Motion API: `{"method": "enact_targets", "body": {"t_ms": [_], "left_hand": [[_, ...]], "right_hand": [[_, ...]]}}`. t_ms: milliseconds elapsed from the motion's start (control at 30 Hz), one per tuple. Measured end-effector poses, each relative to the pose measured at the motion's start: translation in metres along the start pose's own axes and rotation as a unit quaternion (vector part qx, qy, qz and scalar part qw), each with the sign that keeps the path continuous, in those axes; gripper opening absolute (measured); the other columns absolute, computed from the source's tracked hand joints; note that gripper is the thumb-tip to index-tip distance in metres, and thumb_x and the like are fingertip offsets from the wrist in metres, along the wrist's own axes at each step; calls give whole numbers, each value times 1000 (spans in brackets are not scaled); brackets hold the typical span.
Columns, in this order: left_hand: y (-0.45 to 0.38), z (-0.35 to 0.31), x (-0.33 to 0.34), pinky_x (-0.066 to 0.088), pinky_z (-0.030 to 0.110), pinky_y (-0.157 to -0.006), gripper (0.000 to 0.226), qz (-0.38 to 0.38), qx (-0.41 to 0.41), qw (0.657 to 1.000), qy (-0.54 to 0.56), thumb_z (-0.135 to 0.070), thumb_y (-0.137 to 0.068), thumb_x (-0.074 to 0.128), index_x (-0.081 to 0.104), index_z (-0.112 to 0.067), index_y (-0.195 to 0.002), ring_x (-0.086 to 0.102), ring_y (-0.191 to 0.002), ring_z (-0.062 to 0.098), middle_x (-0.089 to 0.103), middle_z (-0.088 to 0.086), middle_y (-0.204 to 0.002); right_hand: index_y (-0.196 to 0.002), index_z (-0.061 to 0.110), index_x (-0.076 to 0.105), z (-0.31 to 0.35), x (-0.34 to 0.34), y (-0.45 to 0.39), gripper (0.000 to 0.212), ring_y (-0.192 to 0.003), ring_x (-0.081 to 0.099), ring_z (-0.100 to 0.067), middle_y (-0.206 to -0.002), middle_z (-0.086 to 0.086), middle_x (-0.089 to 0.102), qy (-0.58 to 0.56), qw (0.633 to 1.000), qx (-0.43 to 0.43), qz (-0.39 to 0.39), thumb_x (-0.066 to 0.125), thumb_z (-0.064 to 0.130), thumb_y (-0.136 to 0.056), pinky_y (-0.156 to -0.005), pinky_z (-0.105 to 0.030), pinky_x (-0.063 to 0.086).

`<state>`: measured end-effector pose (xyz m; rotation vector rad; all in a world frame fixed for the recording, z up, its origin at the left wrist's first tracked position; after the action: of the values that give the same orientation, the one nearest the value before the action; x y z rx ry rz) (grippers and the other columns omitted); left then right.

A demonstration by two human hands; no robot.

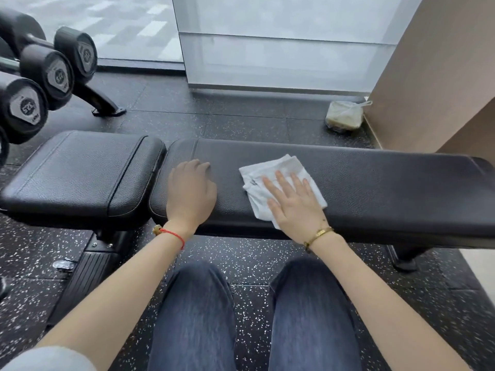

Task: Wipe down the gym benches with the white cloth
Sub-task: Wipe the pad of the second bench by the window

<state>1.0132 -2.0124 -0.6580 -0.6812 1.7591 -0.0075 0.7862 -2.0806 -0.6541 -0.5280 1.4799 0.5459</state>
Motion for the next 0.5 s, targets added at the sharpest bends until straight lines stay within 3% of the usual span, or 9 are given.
{"method": "enact_targets", "body": {"t_ms": [133,233,400,500], "left_hand": [[1,-2,0,27,47,-116,45,-2,-1,1000,2,-26,-90,50,56,-14,-133,40,-133,29,52,9,-139],[1,-4,0,27,47,-116,45,6,-1,1000,-10,-26,-90,50,55,-14,-134,39,-133,30,51,10,-140],[2,-15,1,18,51,-119,45,37,-16,999,-31,-24,-95,45,52,-15,-139,32,-140,32,45,11,-148],[6,-39,3,13,52,-120,45,44,3,999,0,-26,-96,43,51,-17,-139,26,-144,29,43,10,-150]], "right_hand": [[-156,37,6,-78,-6,-1,54,-150,9,-28,-165,-2,7,17,993,118,26,20,40,-103,-121,-48,3],[-156,36,8,-86,-13,-26,55,-148,9,-33,-164,-4,7,-6,984,175,35,23,39,-103,-120,-50,3],[-155,38,7,-25,-3,-11,54,-149,6,-33,-164,-4,8,-14,997,79,12,21,41,-103,-120,-49,1],[-154,41,5,-26,1,22,54,-150,6,-31,-164,-1,8,-9,998,60,-3,18,44,-103,-121,-47,1]]}}
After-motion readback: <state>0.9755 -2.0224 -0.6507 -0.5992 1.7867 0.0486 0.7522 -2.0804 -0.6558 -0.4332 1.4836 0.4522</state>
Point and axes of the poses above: each hand's wrist, its own y-axis away from the middle knuckle, its own x-axis out of the palm, z = x × y, the point moved 3 cm from there along -y, towards the middle knuckle
